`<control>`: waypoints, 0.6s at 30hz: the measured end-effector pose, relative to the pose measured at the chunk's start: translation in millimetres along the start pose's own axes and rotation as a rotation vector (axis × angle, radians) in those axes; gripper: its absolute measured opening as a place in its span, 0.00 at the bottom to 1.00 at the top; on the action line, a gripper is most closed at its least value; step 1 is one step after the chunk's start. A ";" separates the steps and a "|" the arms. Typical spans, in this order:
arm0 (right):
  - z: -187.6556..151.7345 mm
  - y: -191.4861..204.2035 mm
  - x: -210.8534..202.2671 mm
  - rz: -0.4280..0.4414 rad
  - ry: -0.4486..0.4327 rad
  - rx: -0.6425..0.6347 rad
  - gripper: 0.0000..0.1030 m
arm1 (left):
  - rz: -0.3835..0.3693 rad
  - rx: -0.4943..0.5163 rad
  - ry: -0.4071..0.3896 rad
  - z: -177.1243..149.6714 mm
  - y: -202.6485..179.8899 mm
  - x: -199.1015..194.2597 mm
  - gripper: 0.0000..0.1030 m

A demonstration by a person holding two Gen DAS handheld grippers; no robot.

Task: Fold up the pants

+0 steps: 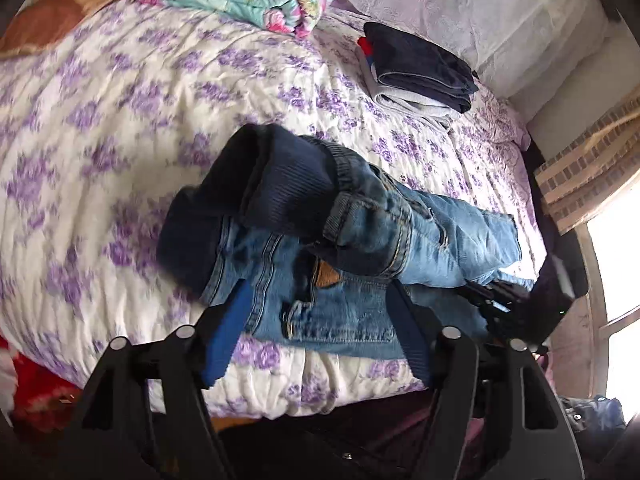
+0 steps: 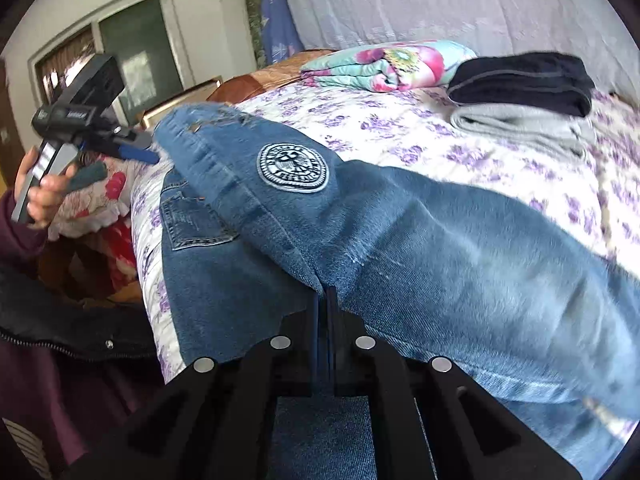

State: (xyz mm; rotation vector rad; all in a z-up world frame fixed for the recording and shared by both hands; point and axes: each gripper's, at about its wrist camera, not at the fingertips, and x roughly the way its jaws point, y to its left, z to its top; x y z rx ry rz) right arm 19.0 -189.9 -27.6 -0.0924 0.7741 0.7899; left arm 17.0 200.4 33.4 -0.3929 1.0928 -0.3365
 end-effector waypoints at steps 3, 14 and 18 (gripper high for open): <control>4.3 -1.4 -7.4 0.000 -0.055 0.013 0.04 | -0.131 -0.119 -0.015 -10.5 15.7 -4.3 0.74; 0.5 -3.3 1.5 0.001 -0.041 0.028 0.04 | -0.307 -0.348 -0.031 28.0 25.5 46.7 0.85; 0.4 -4.2 1.3 0.001 -0.043 0.034 0.04 | -0.223 -0.322 -0.088 46.5 25.6 45.2 0.41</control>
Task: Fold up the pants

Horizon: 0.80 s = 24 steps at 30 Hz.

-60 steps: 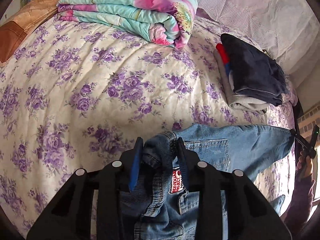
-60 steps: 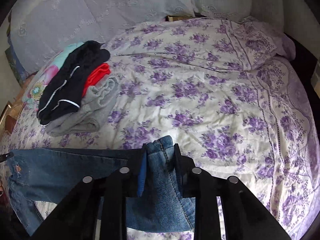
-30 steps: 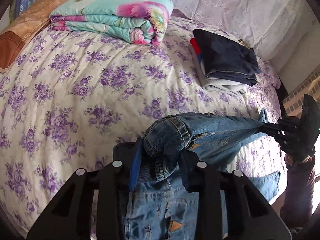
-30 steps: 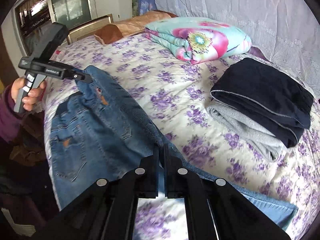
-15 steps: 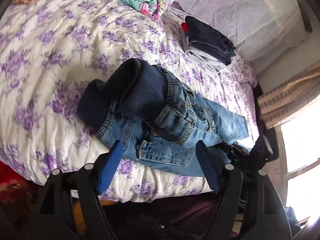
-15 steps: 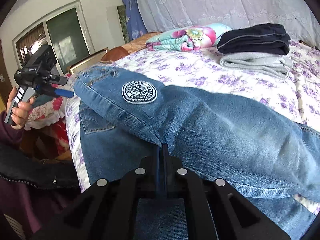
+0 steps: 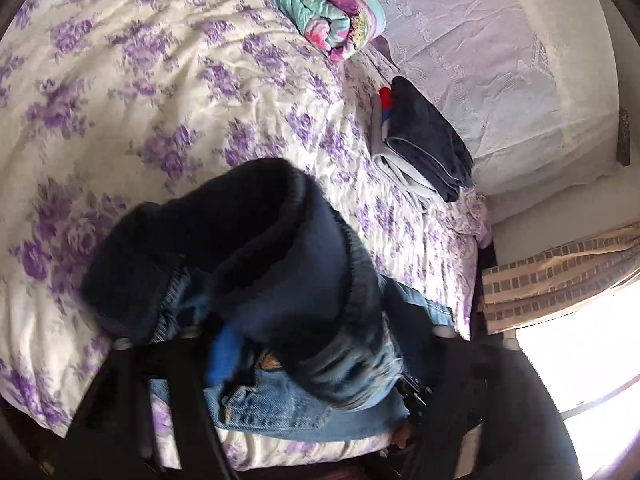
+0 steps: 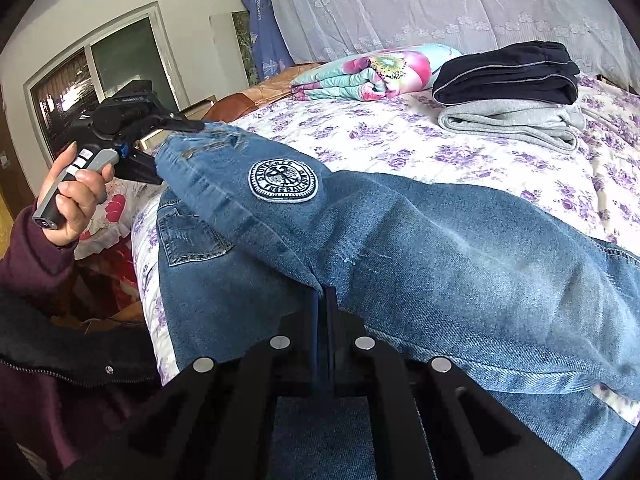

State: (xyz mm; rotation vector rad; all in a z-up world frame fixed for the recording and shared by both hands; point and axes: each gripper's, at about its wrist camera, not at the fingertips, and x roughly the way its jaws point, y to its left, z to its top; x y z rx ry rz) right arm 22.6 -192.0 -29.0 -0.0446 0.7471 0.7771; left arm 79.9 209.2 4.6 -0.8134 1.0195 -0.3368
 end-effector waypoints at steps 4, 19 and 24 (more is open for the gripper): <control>2.6 4.5 -5.2 -0.012 -0.016 -0.012 0.04 | 0.037 0.046 -0.035 -3.9 -8.0 -5.8 0.33; -0.7 36.3 -17.8 0.167 -0.012 -0.049 0.04 | 0.132 0.140 -0.055 -31.4 18.4 -47.0 0.32; -13.4 46.3 -9.1 0.142 0.028 -0.082 0.04 | 0.170 0.142 -0.077 -47.0 37.1 -39.7 0.31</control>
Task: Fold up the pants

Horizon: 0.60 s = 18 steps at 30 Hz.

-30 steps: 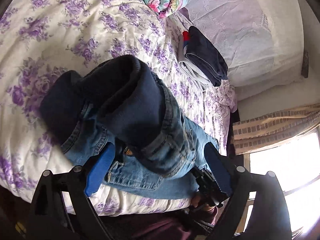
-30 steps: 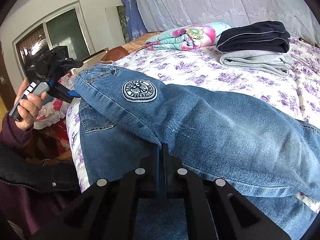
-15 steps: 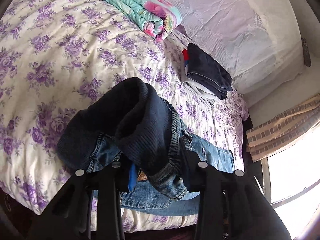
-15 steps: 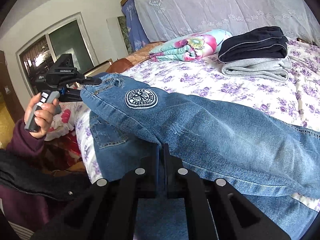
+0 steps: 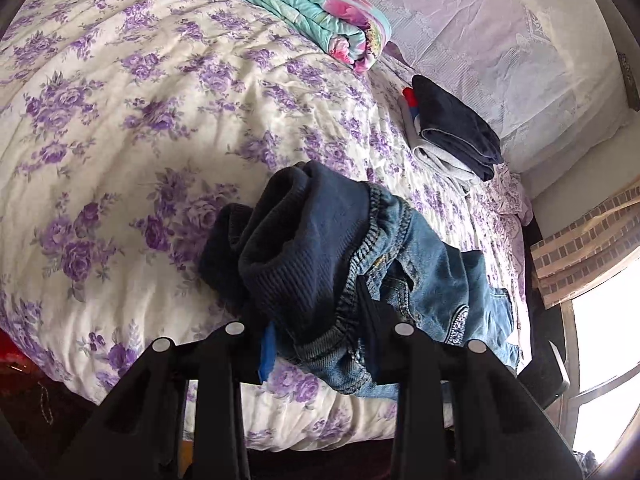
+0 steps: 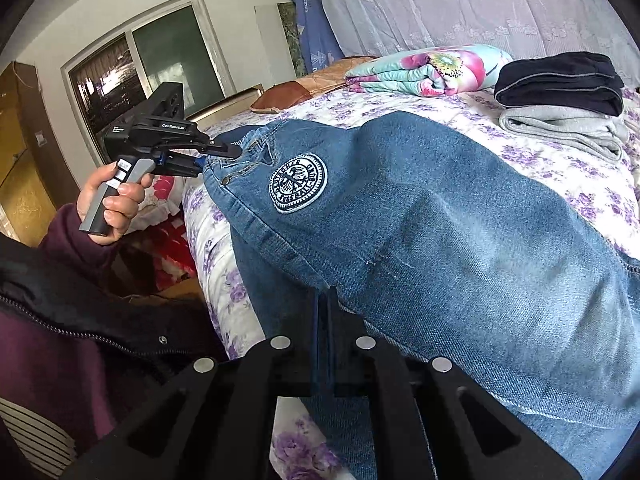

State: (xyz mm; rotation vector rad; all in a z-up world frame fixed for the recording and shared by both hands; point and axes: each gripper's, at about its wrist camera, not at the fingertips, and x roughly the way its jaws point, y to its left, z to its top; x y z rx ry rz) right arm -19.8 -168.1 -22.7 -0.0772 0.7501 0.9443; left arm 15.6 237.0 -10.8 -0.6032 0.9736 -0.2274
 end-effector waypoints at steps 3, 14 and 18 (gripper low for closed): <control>1.6 1.9 0.0 0.002 -0.006 0.000 0.04 | 0.036 0.036 -0.041 0.2 -2.3 6.2 0.31; -4.6 22.8 -1.6 -0.079 -0.025 -0.064 0.09 | 0.094 0.061 -0.073 -6.0 -5.1 6.1 0.35; -7.8 47.2 -2.7 -0.260 -0.010 -0.264 0.45 | 0.093 0.052 -0.063 -5.6 -6.8 6.2 0.35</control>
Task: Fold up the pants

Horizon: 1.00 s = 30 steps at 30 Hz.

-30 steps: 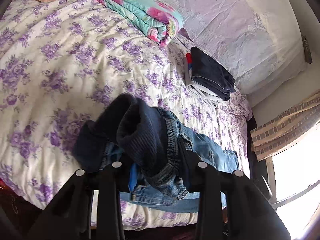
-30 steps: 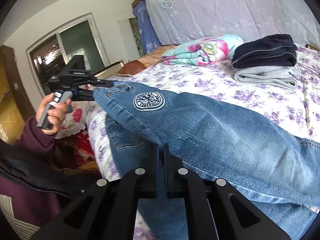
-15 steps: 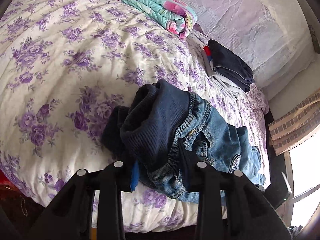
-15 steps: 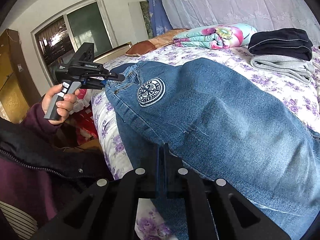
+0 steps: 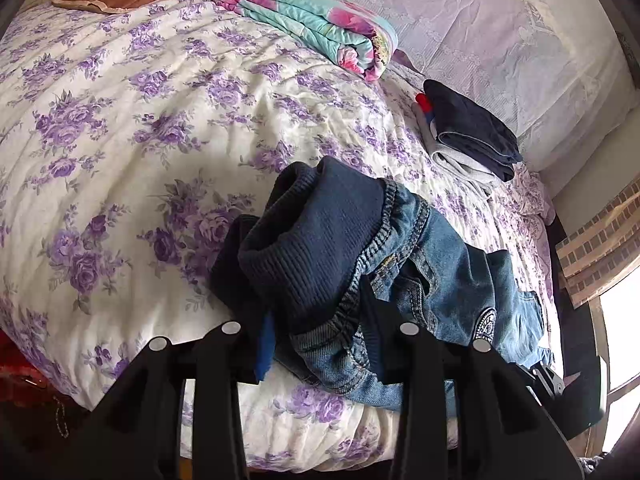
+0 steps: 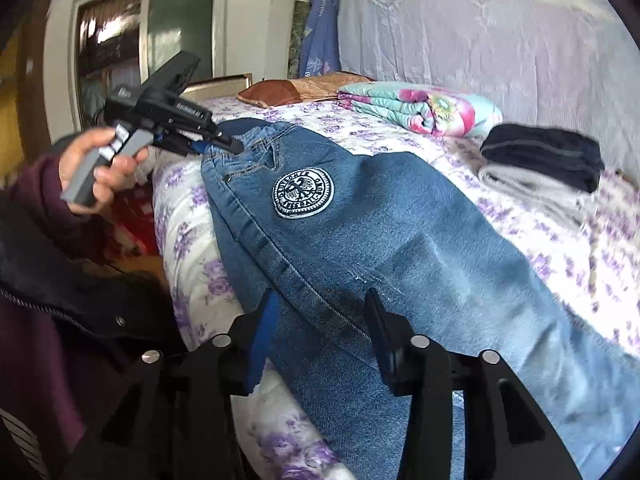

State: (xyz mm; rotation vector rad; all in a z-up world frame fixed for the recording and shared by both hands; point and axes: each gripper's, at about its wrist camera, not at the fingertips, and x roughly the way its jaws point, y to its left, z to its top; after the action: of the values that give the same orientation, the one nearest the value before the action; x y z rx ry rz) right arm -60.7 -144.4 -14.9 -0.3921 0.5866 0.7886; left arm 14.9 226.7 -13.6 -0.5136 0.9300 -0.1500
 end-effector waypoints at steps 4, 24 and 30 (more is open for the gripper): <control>1.9 0.8 28.4 -0.099 0.100 -0.078 0.30 | -0.016 -0.016 0.003 0.6 1.1 1.3 0.36; -8.6 7.1 6.1 0.011 0.081 -0.021 0.36 | -0.028 -0.015 0.022 -9.9 0.5 -16.4 0.38; -36.6 -106.1 -112.5 -0.274 -0.139 0.469 0.87 | -0.095 0.189 0.009 -41.8 -75.0 -61.5 0.47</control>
State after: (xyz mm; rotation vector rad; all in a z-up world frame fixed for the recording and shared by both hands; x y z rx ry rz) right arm -56.2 -293.9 38.8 0.0167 0.5532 0.3937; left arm -48.0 167.4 47.0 -0.3820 0.8899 -0.3237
